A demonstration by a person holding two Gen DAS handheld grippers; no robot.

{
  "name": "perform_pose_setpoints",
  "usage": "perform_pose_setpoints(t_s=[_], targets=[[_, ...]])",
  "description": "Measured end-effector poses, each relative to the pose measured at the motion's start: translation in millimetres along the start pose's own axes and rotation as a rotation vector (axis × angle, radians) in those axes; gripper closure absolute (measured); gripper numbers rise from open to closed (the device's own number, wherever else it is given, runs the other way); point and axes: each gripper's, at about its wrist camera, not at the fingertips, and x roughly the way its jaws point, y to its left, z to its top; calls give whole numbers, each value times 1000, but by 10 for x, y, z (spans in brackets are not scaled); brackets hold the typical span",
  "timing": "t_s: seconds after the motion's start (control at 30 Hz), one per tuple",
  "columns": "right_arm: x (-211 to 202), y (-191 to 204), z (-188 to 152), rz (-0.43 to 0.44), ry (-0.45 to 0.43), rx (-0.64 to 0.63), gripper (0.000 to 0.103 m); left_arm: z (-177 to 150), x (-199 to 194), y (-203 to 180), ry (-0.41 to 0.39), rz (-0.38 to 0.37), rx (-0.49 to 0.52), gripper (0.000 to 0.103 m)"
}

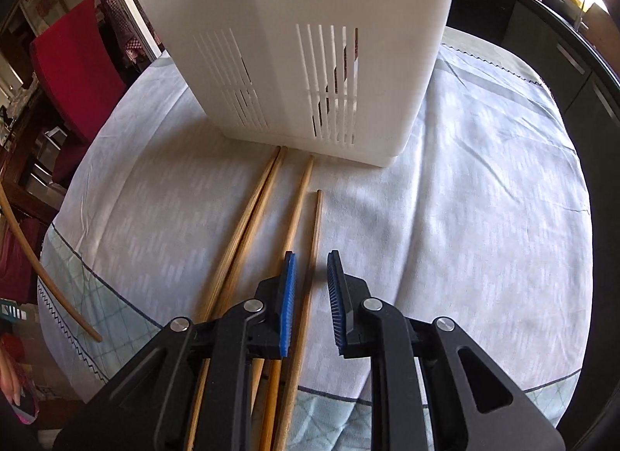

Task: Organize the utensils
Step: 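Grasp another wooden chopstick with the right tool while the left tool holds its chopstick upright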

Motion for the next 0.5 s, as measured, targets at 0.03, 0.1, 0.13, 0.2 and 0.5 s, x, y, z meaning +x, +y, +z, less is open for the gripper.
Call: perform_pose_setpoints(t_s=[0.03, 0.1, 0.13, 0.2, 0.5], targets=[[7, 29, 5, -13, 2, -5, 88, -5, 4, 13, 3, -5, 0, 97], [29, 70, 19, -29, 5, -10, 89, -5, 7, 7, 3, -10, 0, 97], [65, 88, 18, -37, 13, -11, 94, -15, 7, 10, 2, -12, 2, 97], [86, 66, 31, -18, 13, 18, 95, -31, 1, 9, 0, -17, 6, 97], [102, 109, 3, -37, 2, 12, 96, -51, -18, 15, 3, -20, 10, 97]])
